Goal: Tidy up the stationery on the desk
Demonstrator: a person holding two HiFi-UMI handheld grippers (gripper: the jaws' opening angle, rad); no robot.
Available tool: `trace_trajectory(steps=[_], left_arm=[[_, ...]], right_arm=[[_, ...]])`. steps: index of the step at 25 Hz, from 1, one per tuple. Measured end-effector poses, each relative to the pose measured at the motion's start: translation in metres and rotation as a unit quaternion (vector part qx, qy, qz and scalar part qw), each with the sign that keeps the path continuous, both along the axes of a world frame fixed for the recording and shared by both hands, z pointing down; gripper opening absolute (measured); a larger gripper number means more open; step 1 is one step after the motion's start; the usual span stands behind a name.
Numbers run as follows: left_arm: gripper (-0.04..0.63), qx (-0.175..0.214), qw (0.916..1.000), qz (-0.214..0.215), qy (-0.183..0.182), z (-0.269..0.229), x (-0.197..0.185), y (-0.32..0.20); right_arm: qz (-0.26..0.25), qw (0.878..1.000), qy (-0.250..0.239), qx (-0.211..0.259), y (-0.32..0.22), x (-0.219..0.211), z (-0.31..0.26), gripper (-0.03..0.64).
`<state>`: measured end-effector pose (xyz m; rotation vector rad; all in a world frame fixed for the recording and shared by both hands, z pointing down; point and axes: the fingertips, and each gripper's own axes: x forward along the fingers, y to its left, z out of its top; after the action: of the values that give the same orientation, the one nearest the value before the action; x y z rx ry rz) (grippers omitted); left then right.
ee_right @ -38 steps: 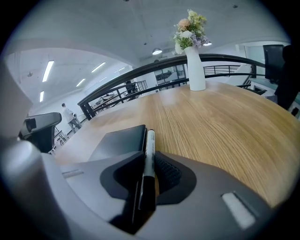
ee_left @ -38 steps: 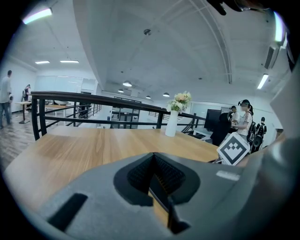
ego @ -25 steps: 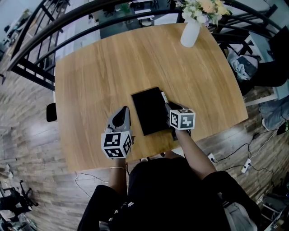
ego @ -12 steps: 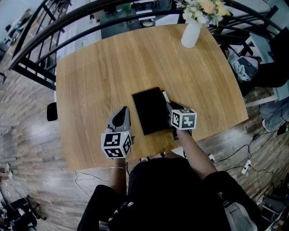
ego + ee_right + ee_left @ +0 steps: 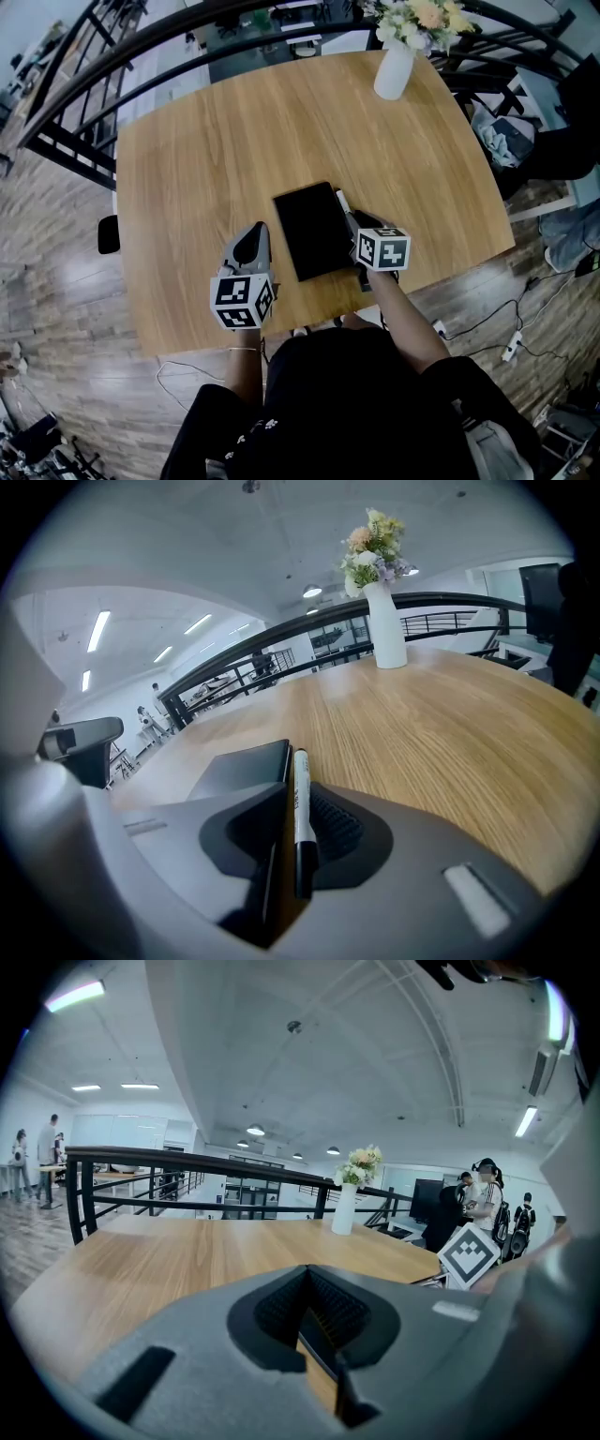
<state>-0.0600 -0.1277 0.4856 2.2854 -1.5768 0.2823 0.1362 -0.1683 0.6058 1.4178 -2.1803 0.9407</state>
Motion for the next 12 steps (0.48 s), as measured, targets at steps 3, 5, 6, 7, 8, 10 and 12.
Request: trace_trajectory(steps=[3, 5, 6, 7, 8, 10, 12], left_arm=[[-0.008, 0.003, 1.0000, 0.000, 0.001, -0.003, 0.000, 0.000], [-0.008, 0.004, 1.0000, 0.001, 0.002, -0.005, -0.001, 0.000], [-0.008, 0.005, 1.0000, 0.002, 0.002, -0.006, -0.001, 0.000], [-0.008, 0.006, 1.0000, 0.002, 0.003, -0.006, -0.001, 0.000], [-0.008, 0.007, 1.0000, 0.003, 0.003, -0.007, -0.001, -0.001], [-0.008, 0.009, 0.9999, 0.004, 0.003, -0.008, -0.001, -0.002], [-0.008, 0.012, 0.9999, 0.004, 0.003, -0.009, 0.000, -0.002]], right_arm=[[0.006, 1.000, -0.003, 0.015, -0.002, 0.002, -0.011, 0.080], [0.003, 0.999, 0.004, 0.034, -0.004, 0.003, -0.020, 0.078], [0.002, 0.999, 0.009, 0.044, -0.006, 0.003, -0.025, 0.075], [0.000, 0.998, 0.012, 0.054, -0.008, 0.004, -0.030, 0.071], [-0.001, 0.998, 0.015, 0.064, -0.010, 0.004, -0.034, 0.066], [-0.005, 0.996, 0.017, 0.082, -0.014, 0.003, -0.044, 0.047], [-0.006, 0.995, 0.017, 0.099, -0.016, 0.003, -0.053, 0.025]])
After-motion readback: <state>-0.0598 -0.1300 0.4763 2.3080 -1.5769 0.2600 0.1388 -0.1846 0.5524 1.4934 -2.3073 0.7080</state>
